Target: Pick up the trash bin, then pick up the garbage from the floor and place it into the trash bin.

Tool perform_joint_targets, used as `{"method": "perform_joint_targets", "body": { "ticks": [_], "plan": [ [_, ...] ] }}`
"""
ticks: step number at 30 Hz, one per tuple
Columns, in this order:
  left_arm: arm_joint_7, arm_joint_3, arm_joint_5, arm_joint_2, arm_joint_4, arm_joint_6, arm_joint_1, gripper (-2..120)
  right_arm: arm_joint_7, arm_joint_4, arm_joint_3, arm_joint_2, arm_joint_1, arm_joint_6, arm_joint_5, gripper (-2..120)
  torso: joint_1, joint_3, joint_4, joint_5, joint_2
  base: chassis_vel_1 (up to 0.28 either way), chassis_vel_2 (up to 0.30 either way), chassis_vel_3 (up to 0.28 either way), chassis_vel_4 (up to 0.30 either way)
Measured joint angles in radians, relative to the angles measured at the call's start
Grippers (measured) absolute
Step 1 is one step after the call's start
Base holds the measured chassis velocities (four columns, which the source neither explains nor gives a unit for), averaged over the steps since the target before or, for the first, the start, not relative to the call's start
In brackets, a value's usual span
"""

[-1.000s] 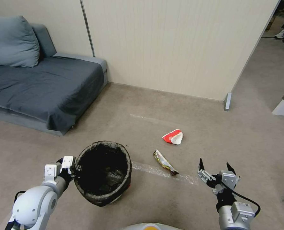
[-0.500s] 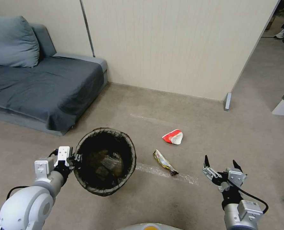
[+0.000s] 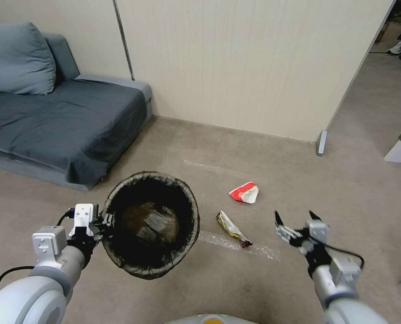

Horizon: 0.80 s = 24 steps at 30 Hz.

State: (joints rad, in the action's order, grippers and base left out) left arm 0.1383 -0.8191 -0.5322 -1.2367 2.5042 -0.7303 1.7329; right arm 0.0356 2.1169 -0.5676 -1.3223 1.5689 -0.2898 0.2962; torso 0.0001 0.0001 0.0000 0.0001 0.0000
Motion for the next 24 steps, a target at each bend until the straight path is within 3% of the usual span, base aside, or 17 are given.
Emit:
{"method": "perform_joint_targets", "body": {
  "ticks": [7, 9, 24],
  "plan": [
    [0.028, -0.001, -0.015, 0.011, 0.0, -0.004, 0.018, 1, -0.016, -0.189, 0.127, 0.098, -0.181, -0.027, 0.136, 100, 0.0, 0.0, 0.0, -0.0001, 0.0, 0.0, 0.0, 0.0, 0.0],
    [0.032, -0.006, -0.015, 0.011, 0.0, -0.004, 0.028, 1, -0.021, -0.29, 0.214, 0.123, -0.269, -0.037, 0.176, 100, 0.0, 0.0, 0.0002, 0.0001, 0.0, 0.0, 0.0, 0.0, 0.0],
    [0.037, -0.022, -0.044, 0.029, -0.001, -0.005, 0.014, 1, -0.025, -0.626, 0.409, 0.092, -0.505, -0.157, 0.277, 100, 0.0, 0.0, 0.0, -0.0002, 0.0, 0.0, 0.0, 0.0, 0.0]
  ]
}}
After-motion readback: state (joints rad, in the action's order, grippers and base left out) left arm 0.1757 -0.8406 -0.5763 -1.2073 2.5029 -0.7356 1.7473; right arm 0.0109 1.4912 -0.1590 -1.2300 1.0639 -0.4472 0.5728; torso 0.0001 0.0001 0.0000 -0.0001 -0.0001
